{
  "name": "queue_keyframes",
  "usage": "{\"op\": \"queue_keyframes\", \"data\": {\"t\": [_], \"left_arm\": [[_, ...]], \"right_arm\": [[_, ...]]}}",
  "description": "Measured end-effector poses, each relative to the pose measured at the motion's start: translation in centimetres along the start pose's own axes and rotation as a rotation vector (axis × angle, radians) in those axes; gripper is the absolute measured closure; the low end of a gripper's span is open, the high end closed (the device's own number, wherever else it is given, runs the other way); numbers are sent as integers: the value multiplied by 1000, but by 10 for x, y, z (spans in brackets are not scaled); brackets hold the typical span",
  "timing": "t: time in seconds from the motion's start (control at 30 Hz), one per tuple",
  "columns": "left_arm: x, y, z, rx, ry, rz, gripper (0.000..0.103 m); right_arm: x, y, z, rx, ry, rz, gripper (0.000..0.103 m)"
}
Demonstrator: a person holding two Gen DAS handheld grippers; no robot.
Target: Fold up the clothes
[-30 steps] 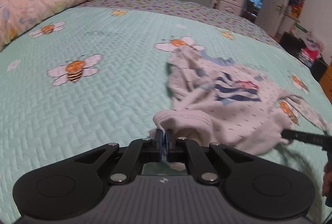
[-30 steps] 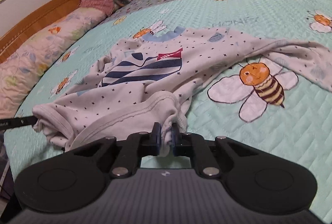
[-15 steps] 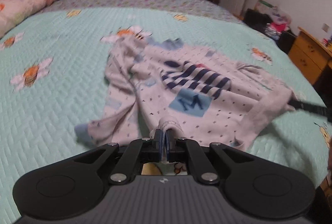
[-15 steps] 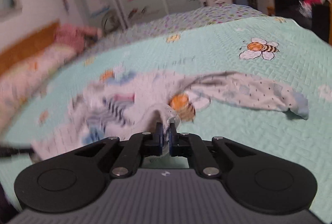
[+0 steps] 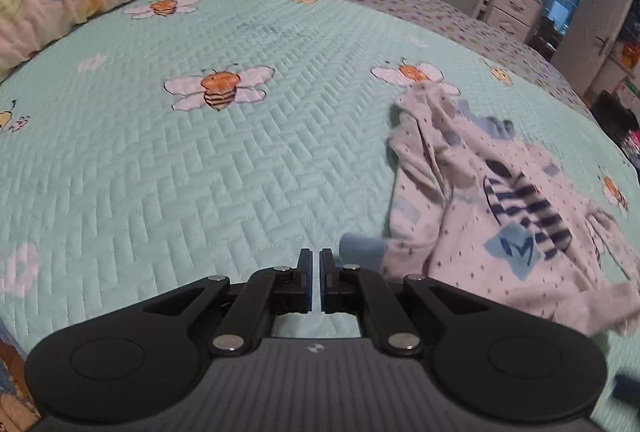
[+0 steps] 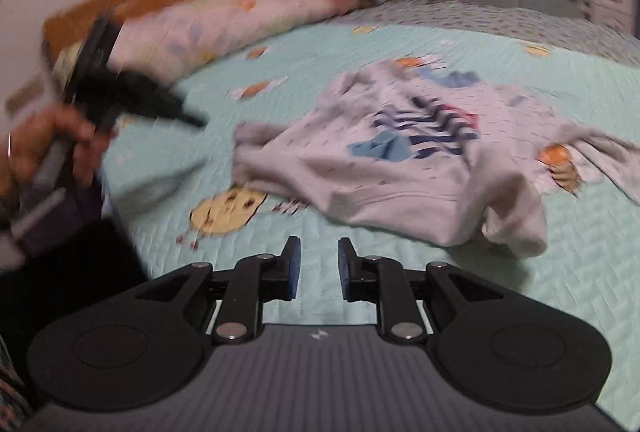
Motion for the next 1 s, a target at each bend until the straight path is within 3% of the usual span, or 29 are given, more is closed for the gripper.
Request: {"op": "queue_keyframes", "data": {"t": [0.17, 0.2, 0.33, 0.4, 0.47, 0.5, 0.53, 0.6, 0.7, 0.83, 0.9, 1.0], "left_arm": [[7, -15, -25, -106, -80, 15, 101], [9, -20, -34, -141, -105, 14, 101], [17, -42, -76, -314, -185, 10, 100], [21, -55, -95, -391, -209, 11, 100], [23, -64, -106, -414, -236, 27, 99], [21, -67, -109, -411, -246, 44, 99], [20, -70, -111, -407, -251, 60, 99], [16, -72, -110, -402, -242, 76, 98], [10, -74, -105, -387, -215, 97, 97], [6, -75, -100, -358, -191, 128, 95], [6, -77, -100, -366, -190, 135, 94], [10, -80, -99, -381, -184, 134, 92]], "right_arm": [[28, -2, -67, -173, -207, -99, 77], [31, -3, -81, -205, -237, -112, 72], [18, -11, -126, -294, -359, -56, 56], [1, -21, -147, -415, -338, -28, 56], [-14, -30, -156, -539, -240, -29, 56], [-22, -33, -156, -577, -184, -29, 66], [-27, -33, -148, -571, -148, -25, 95], [-27, -27, -121, -462, -167, -20, 94], [-18, -15, -64, -195, -204, -16, 95], [-31, -30, -12, 32, -158, 108, 93], [-36, -42, -5, 22, -139, 156, 88], [-23, -49, -5, -33, -122, 160, 87]]}}
Point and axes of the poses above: each gripper's, at about its wrist camera, not at the fingertips, and x roughly against the way its jaws point, z to its left, y to its top, the point moved 5 cm from there along -x, roughly the way its jaws point, and after that the axes turned 11 degrees about x, right-handed, at the moved point
